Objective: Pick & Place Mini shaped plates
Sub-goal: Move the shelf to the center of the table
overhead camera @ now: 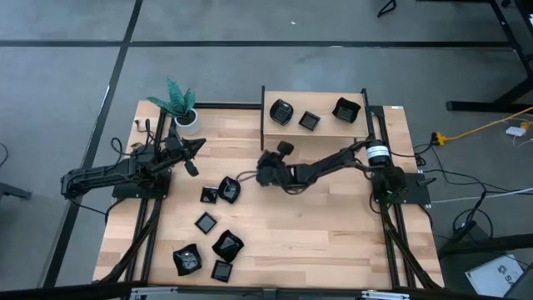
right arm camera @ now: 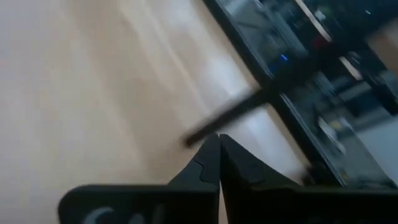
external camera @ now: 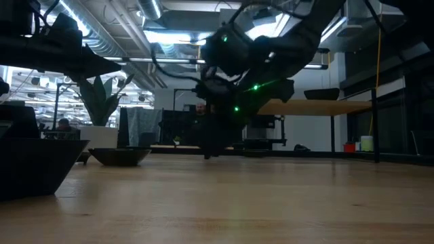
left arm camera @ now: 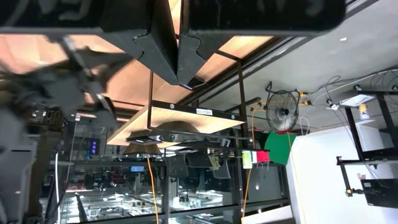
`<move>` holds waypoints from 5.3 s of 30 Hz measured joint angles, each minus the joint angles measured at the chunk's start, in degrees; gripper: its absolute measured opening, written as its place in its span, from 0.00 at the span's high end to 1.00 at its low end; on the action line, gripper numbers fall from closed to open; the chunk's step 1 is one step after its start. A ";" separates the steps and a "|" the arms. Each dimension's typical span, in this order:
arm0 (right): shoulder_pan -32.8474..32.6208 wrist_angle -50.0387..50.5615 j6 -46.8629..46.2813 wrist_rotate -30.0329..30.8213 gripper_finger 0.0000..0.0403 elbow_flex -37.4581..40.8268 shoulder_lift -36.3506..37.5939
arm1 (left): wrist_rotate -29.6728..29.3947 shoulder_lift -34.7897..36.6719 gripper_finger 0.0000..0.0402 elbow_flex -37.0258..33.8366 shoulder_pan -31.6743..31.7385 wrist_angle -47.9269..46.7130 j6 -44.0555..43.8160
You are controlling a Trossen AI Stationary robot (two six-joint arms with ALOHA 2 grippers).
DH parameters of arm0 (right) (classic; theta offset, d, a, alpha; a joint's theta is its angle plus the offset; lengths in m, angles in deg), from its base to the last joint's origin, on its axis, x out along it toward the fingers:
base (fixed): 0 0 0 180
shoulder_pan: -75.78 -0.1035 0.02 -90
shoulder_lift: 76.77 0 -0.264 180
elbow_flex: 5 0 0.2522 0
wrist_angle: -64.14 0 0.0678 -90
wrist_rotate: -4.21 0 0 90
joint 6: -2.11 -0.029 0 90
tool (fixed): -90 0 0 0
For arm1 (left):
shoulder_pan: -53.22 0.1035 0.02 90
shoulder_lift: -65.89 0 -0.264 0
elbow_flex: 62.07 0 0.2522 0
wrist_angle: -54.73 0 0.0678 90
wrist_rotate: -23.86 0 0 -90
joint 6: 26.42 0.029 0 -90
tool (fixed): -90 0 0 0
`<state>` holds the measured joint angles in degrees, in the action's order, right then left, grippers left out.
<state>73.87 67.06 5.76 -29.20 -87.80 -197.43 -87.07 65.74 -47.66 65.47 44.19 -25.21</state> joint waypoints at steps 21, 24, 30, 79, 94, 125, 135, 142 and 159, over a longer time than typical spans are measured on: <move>6.03 -8.60 4.23 -0.27 1.00 0.04 0.07 | 0.00 0.00 0.99 -0.01 0.01 0.00 0.00; 5.56 -8.57 3.17 -0.42 1.00 0.04 0.07 | 0.00 0.00 0.99 0.00 0.00 -0.01 0.00; 4.80 -7.00 -0.20 -0.86 1.00 0.04 0.04 | 0.00 0.00 0.99 0.00 0.02 0.00 0.00; 6.32 -45.63 -27.19 -4.01 1.00 15.50 -7.71 | 0.00 0.00 0.99 -0.02 0.02 -0.01 0.00; 8.68 -47.45 -21.61 -10.38 0.99 9.89 -10.30 | 0.00 0.00 0.99 -0.02 0.00 0.00 0.00; 7.28 -47.20 -13.40 -21.04 0.99 4.59 -10.29 | 0.00 0.00 0.99 -0.01 0.00 -0.01 0.00; 5.65 -46.75 -12.06 -24.29 0.99 -0.78 -12.97 | 0.00 0.00 0.99 -0.01 0.00 0.00 0.00; 3.57 -46.26 -11.50 -25.58 0.99 -8.15 -19.66 | 0.00 0.00 0.99 0.00 0.01 -0.02 0.00; -0.22 -42.92 -4.92 -28.41 0.99 -16.28 -20.85 | 0.00 0.00 0.99 -0.02 0.01 -0.01 0.00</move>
<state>73.65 24.15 0.85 -57.61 -104.08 -218.28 -87.07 65.74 -47.68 65.48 44.18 -25.21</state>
